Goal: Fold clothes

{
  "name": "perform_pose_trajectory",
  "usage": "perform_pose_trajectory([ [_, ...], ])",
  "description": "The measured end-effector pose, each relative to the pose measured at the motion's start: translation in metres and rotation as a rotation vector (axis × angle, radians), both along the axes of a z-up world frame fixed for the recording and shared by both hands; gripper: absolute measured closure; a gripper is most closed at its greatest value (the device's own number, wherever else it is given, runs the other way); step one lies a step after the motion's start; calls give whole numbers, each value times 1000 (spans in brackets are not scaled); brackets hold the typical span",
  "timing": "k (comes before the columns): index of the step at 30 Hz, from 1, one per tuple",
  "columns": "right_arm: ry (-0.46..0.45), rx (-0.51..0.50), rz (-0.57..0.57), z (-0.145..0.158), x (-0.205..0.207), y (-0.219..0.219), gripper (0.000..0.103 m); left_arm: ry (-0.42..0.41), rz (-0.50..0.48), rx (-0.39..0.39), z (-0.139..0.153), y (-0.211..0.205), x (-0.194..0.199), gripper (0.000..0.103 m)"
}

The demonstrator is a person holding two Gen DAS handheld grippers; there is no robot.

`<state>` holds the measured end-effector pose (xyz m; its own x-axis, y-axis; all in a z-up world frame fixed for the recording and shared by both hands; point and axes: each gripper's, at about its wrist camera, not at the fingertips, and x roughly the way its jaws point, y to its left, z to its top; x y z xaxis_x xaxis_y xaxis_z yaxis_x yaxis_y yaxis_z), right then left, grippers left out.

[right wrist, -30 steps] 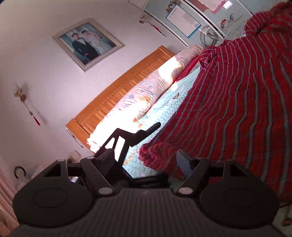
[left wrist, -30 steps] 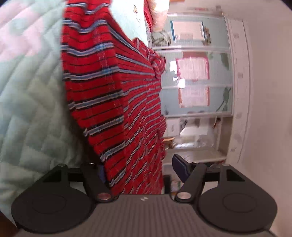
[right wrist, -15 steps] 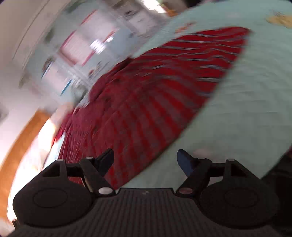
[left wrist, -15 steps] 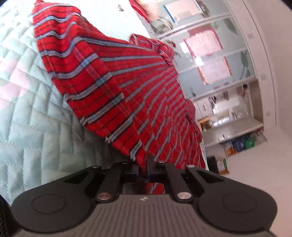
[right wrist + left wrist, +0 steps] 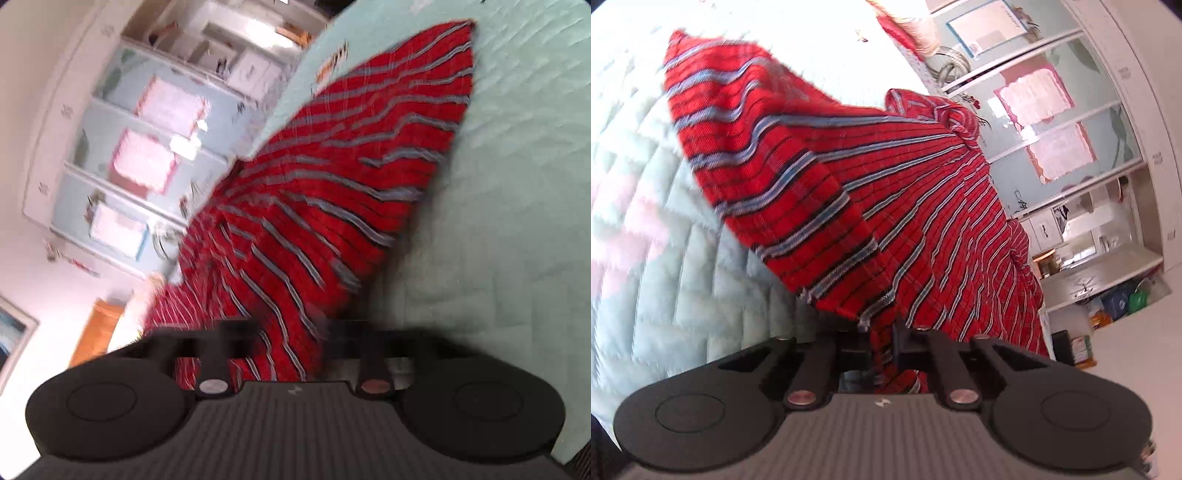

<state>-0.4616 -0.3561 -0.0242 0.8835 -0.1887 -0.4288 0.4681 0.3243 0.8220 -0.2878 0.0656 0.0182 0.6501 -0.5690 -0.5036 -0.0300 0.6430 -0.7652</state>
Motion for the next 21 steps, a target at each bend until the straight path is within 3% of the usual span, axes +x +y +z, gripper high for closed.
perform_pose_trajectory([
  [7, 103, -102, 157, 21, -24, 22, 103, -93, 25, 57, 26, 27, -17, 101],
  [12, 164, -104, 231, 13, -30, 41, 103, -20, 79, 140, 7, 43, -19, 101],
  [18, 210, -163, 256, 20, -28, 44, 103, -36, 67, 234, 1, 35, -18, 101],
  [21, 216, -172, 275, 19, -33, 46, 103, -31, 76, 225, -2, 40, -17, 100],
])
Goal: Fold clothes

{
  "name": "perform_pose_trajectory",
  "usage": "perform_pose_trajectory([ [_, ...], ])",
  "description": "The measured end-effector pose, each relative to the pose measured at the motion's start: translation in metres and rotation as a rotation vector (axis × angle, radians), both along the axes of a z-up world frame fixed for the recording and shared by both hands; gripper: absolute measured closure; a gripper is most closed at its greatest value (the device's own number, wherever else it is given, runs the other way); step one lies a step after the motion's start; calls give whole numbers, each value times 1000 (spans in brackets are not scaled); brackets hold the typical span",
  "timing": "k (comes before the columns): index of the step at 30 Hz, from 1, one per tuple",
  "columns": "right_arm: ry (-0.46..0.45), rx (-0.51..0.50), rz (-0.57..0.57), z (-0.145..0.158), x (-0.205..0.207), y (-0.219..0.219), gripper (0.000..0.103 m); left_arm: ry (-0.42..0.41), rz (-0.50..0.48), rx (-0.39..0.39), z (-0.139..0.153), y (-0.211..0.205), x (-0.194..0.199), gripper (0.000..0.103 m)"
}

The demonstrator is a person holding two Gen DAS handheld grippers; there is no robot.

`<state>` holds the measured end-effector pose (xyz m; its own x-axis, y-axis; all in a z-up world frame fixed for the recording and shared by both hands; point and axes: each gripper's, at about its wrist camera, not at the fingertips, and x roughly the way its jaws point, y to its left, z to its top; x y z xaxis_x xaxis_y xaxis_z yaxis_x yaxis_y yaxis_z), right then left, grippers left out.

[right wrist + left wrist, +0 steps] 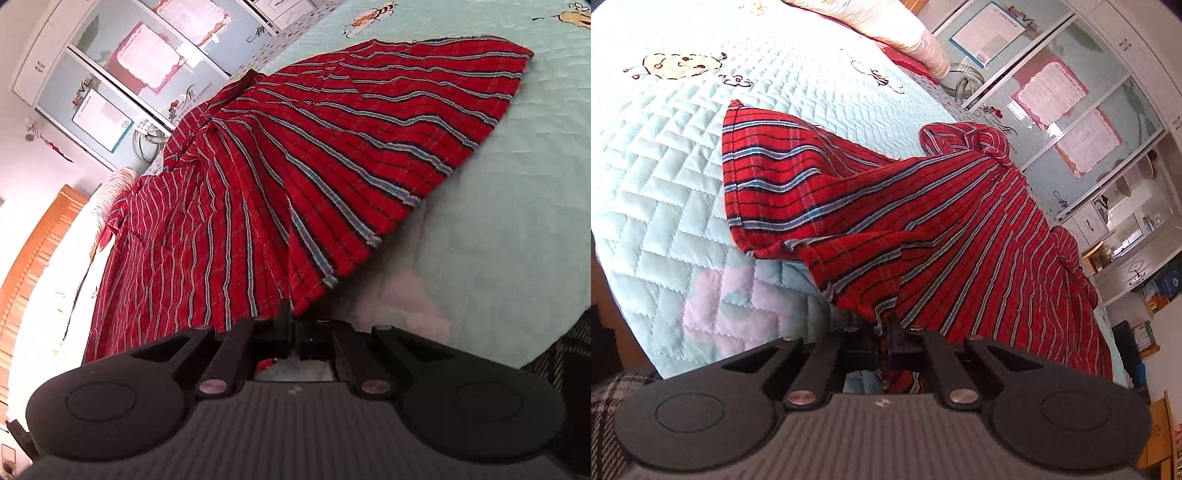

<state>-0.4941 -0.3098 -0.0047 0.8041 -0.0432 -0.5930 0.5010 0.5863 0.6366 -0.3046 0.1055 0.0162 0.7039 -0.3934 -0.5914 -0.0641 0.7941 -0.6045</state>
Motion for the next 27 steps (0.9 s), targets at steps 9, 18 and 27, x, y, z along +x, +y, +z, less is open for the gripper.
perform_pose_trajectory([
  [9, -162, 190, -167, -15, -25, -41, 80, 5, 5, 15, 2, 2, -7, 100],
  [18, -123, 102, -217, -8, -10, -61, 103, 9, -2, 61, 6, -6, -5, 100],
  [27, -38, -19, -193, 0, -22, -50, 103, 20, -2, 69, 6, -7, -6, 100],
])
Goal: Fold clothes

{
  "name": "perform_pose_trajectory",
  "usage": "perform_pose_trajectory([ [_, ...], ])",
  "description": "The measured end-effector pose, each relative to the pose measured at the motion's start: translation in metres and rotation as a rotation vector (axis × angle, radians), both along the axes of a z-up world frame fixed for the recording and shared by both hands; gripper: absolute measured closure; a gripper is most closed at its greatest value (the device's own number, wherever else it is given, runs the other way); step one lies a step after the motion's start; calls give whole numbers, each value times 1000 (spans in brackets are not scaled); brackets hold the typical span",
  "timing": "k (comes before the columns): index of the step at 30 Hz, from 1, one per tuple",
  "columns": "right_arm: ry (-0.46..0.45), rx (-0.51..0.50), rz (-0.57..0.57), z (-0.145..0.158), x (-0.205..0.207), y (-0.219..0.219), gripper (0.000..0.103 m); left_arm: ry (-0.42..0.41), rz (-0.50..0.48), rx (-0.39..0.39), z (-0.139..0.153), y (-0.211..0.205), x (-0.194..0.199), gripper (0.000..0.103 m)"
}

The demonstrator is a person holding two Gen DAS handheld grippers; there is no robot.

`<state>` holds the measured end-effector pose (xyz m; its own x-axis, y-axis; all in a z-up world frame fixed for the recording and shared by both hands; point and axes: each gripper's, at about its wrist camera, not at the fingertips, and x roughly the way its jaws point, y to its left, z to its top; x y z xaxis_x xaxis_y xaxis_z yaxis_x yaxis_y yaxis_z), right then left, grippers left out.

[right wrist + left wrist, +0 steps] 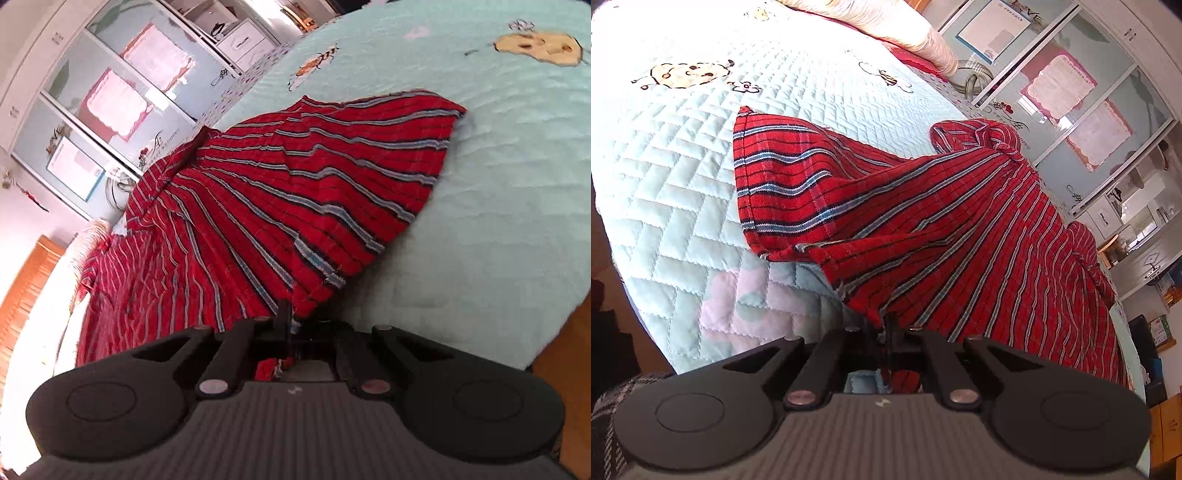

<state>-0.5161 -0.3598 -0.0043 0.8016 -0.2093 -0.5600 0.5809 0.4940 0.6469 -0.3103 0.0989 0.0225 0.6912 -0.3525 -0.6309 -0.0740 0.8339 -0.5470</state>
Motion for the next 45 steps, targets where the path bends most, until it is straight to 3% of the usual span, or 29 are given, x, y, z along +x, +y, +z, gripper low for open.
perform_pose_trajectory([
  [6, -13, 70, -64, 7, -17, -6, 98, 48, 13, -42, 7, 17, -11, 98],
  [8, 16, 43, -103, 17, -28, -2, 87, 60, 20, -47, 13, 22, -19, 97],
  [12, 43, -74, -140, 43, -35, 12, 87, 4, -31, -29, 33, 14, -39, 96],
  [14, 9, -114, -85, 54, -29, 21, 86, -51, -111, -8, 46, -3, -44, 95],
  [17, -50, -98, 100, 58, 2, 36, 80, -121, -230, -1, 57, -33, -41, 81],
  [20, -120, 5, 286, 46, 37, 57, 80, -154, -326, -15, 53, -62, -29, 74],
  [23, -146, 130, 394, 17, 67, 70, 80, -55, -319, 58, 28, -80, -13, 74],
  [25, -72, 179, 392, -5, 71, 71, 81, 30, -289, 61, 7, -75, -10, 84],
  [26, -30, 187, 388, -14, 71, 71, 93, 25, -279, 53, 3, -70, -13, 93],
  [28, -17, 177, 396, -19, 62, 72, 98, 35, -277, 53, 3, -62, -16, 94],
  [32, 20, 146, 411, -3, 63, 76, 96, 71, -288, 61, 15, -60, -17, 92],
  [34, 41, 124, 418, 8, 65, 78, 91, 41, -315, 29, 28, -63, -9, 88],
  [37, -32, 124, 452, 36, 85, 86, 91, -27, -354, -23, 52, -71, 6, 81],
  [39, -105, 142, 491, 56, 110, 93, 91, -102, -364, -55, 74, -82, 23, 64],
  [42, -263, 244, 572, 82, 163, 102, 90, -168, -344, -116, 93, -100, 56, 50],
  [44, -362, 348, 603, 87, 202, 101, 88, -210, -307, -107, 79, -117, 81, 44],
  [45, -386, 368, 611, 89, 224, 98, 87, -230, -287, -101, 71, -125, 93, 35],
])
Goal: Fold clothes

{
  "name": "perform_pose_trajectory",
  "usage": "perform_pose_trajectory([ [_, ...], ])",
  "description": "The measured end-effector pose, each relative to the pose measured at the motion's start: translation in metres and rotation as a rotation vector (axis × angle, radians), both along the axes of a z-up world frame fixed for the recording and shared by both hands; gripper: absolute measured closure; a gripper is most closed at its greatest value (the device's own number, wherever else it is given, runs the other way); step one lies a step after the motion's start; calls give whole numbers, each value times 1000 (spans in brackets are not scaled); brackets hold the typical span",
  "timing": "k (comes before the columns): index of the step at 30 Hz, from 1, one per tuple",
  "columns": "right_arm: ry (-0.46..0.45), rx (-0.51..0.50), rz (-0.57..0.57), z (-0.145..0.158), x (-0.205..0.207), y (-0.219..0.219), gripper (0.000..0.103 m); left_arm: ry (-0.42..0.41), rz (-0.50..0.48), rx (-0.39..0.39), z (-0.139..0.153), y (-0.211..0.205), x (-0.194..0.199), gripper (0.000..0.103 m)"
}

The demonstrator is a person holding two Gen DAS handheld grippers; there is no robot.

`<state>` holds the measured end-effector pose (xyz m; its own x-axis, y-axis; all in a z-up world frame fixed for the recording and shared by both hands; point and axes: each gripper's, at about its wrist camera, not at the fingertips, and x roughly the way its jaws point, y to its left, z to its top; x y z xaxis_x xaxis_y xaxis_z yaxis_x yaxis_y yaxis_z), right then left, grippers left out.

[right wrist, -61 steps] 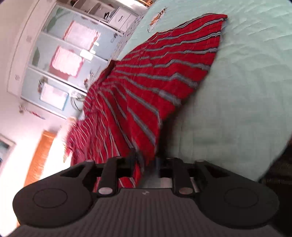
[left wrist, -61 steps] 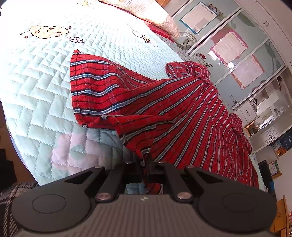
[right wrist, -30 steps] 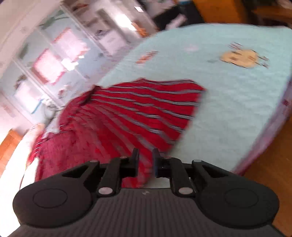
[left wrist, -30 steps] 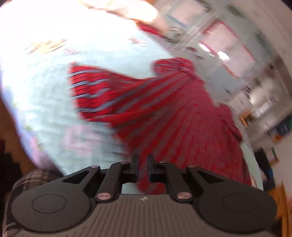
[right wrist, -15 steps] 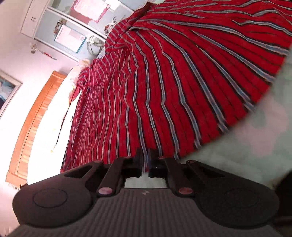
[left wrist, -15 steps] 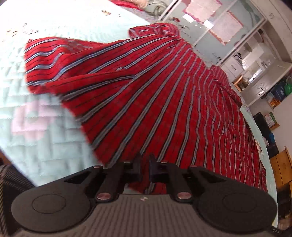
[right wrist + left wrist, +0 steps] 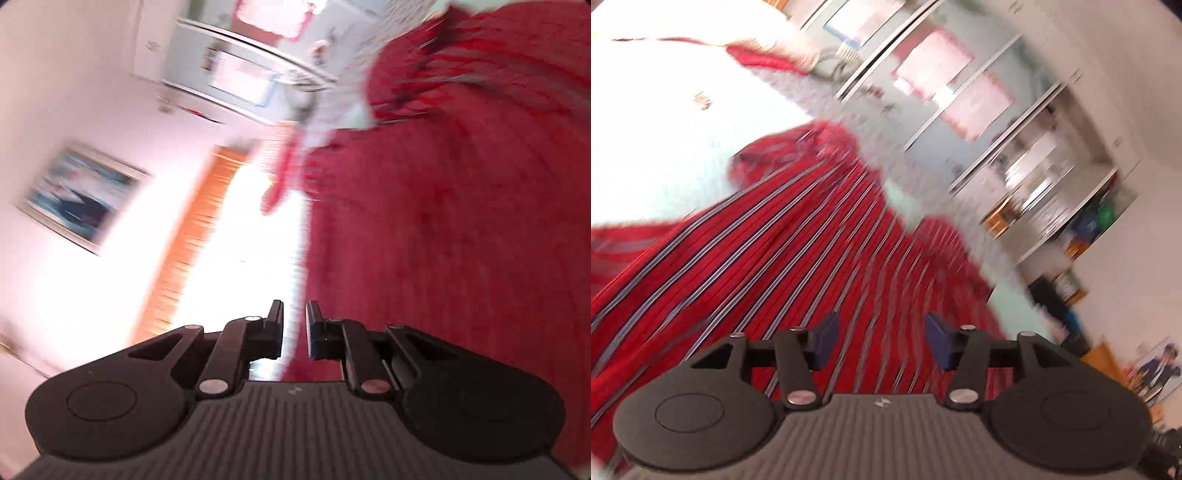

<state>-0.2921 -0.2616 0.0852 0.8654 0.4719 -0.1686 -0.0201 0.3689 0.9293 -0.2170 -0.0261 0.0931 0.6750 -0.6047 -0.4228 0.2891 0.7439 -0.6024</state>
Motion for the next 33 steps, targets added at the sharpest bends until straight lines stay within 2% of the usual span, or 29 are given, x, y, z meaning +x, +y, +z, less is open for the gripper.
perform_pose_trajectory([
  [1, -17, 16, 7, 2, 23, -3, 86, -20, 21, 1, -8, -8, 13, 31],
  [2, -33, -42, 5, 7, 48, -5, 80, -40, 42, 2, -16, -17, 25, 28],
  [3, -49, -119, 1, 11, 75, -8, 77, -60, 63, 4, -24, -25, 38, 28],
  [4, -71, -256, 2, 18, 104, -8, 69, -78, 95, 57, -41, -33, 48, 28],
  [5, -99, -450, 11, 22, 135, -8, 62, -64, 132, 113, -64, -38, 57, 28],
  [6, -128, -655, 21, 26, 166, -7, 59, -45, 169, 167, -88, -42, 65, 34],
  [7, -147, -887, 25, 20, 194, -3, 57, -51, 189, 127, -98, -38, 65, 33],
  [8, -162, -1126, 26, 13, 222, 2, 57, -88, 211, 71, -92, -29, 59, 29],
  [9, -159, -1283, 9, -2, 245, 2, 57, -151, 258, 70, -89, -26, 49, 21],
  [10, -152, -1419, -14, -18, 266, 0, 57, -159, 298, 99, -88, -27, 45, 19],
  [11, -135, -1362, -8, -32, 282, -13, 57, -145, 300, 129, -87, -31, 46, 20],
  [12, -116, -1257, 6, -44, 297, -29, 57, -129, 295, 160, -85, -35, 49, 20],
  [14, -77, -942, 43, -73, 317, -62, 57, -133, 294, 180, -83, -38, 48, 20],
  [15, -68, -859, 27, -91, 321, -71, 56, -135, 295, 179, -82, -37, 47, 20],
  [17, 16, -740, 27, -108, 328, -81, 56, -133, 297, 175, -83, -36, 46, 20],
  [19, 7, -685, -30, -111, 318, -90, 55, -133, 299, 189, -84, -43, 49, 20],
  [26, 51, -733, -35, -109, 327, -84, 55, -109, 291, 264, -94, -59, 59, 20],
  [31, 132, -619, -11, -87, 336, -94, 54, -93, 268, 370, -95, -73, 66, 18],
  [33, 176, -573, -37, -74, 347, -98, 47, -95, 264, 394, -96, -76, 67, 16],
])
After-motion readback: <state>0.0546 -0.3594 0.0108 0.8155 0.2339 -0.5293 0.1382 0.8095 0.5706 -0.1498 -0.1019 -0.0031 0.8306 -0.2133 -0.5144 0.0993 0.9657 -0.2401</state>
